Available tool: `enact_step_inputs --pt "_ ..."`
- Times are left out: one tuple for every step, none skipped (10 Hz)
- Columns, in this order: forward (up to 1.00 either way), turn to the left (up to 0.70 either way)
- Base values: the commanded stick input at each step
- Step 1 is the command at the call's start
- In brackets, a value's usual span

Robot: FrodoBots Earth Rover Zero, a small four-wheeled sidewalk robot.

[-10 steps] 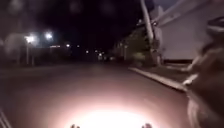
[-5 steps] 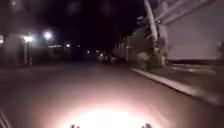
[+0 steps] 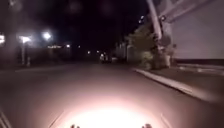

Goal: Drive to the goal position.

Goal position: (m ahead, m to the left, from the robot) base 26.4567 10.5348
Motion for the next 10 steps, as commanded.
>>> enact_step_inputs --pt "0.85 0.00" --pt "0.85 0.00" --pt "0.85 0.00" --pt "0.85 0.00" --pt "0.85 0.00" --pt "0.85 0.00" --pt "0.85 0.00" --pt "0.85 0.00" --pt "0.85 0.00" --pt "0.85 0.00"
